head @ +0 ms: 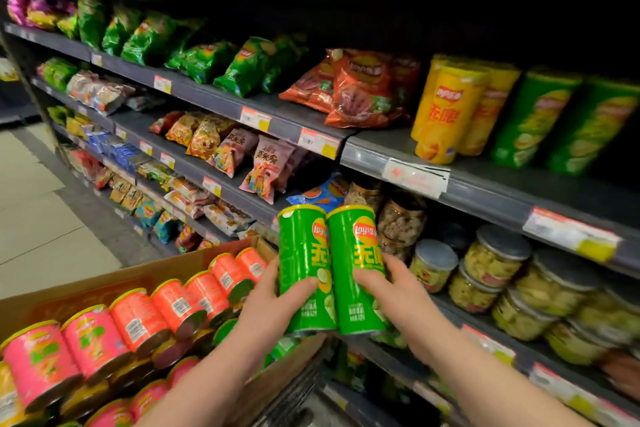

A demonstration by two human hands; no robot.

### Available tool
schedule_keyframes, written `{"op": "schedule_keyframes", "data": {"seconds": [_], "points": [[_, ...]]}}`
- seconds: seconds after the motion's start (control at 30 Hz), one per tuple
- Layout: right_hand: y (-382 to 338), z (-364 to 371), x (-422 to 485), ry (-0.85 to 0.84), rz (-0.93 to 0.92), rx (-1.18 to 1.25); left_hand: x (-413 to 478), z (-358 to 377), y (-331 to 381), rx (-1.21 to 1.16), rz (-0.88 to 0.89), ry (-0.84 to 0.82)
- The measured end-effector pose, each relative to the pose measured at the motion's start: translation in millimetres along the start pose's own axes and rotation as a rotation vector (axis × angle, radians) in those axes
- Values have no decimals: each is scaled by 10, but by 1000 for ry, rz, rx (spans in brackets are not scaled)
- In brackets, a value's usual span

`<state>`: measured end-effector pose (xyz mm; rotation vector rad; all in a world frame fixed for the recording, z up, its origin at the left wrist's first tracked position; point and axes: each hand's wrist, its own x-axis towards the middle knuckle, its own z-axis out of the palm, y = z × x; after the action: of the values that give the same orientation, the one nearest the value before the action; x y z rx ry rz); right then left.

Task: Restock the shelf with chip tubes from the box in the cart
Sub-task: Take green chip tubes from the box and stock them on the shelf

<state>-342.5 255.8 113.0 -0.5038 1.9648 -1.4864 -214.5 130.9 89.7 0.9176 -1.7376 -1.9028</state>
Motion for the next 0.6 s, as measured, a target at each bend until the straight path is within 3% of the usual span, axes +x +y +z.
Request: {"op": "schedule_keyframes", "data": {"seconds": [0.6], "points": [[-757,-2726,-98,314,-342,-8,304,2360,807,-116,234,-171]]}}
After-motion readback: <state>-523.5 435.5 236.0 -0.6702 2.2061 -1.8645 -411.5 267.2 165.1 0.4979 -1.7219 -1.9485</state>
